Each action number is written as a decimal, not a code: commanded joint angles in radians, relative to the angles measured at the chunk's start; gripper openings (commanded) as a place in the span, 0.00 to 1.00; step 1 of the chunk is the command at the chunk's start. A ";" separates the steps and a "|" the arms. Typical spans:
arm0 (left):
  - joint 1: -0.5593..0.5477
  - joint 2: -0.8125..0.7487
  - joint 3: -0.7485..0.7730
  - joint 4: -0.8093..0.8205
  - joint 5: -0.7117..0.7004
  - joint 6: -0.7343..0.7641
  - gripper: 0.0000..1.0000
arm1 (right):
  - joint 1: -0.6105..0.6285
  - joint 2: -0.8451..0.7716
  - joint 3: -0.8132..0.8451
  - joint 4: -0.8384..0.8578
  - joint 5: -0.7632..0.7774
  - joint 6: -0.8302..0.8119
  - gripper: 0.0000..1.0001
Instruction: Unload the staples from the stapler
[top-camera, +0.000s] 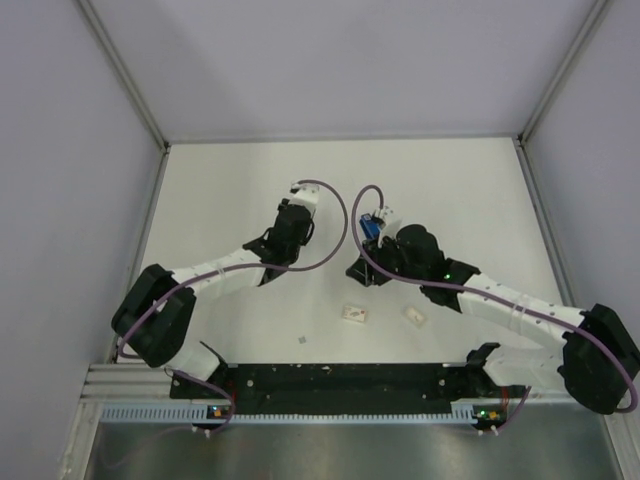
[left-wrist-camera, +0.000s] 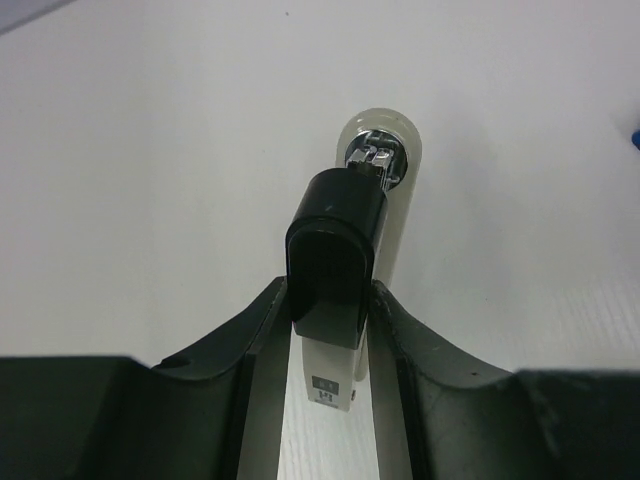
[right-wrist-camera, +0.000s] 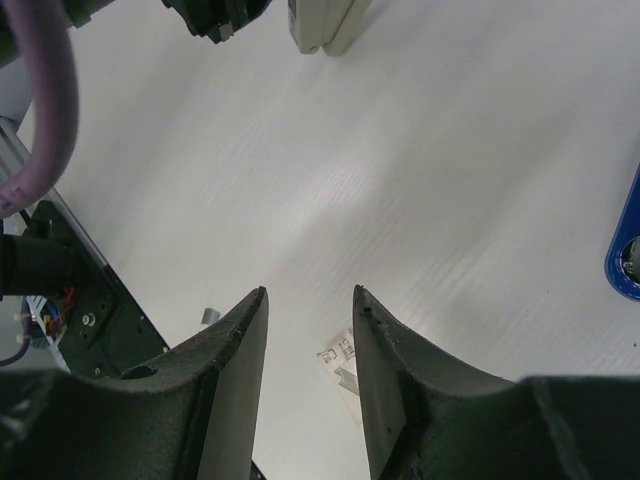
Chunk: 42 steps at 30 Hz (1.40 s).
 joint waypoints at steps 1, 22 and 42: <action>0.034 0.035 0.077 -0.042 0.096 -0.086 0.00 | 0.007 -0.051 0.014 -0.002 0.012 -0.023 0.40; 0.186 0.285 0.307 -0.347 0.233 -0.187 0.09 | -0.077 -0.029 0.133 -0.151 0.125 -0.029 0.56; 0.138 0.063 0.413 -0.417 0.547 0.025 0.99 | -0.171 -0.101 0.167 -0.324 0.179 -0.077 0.65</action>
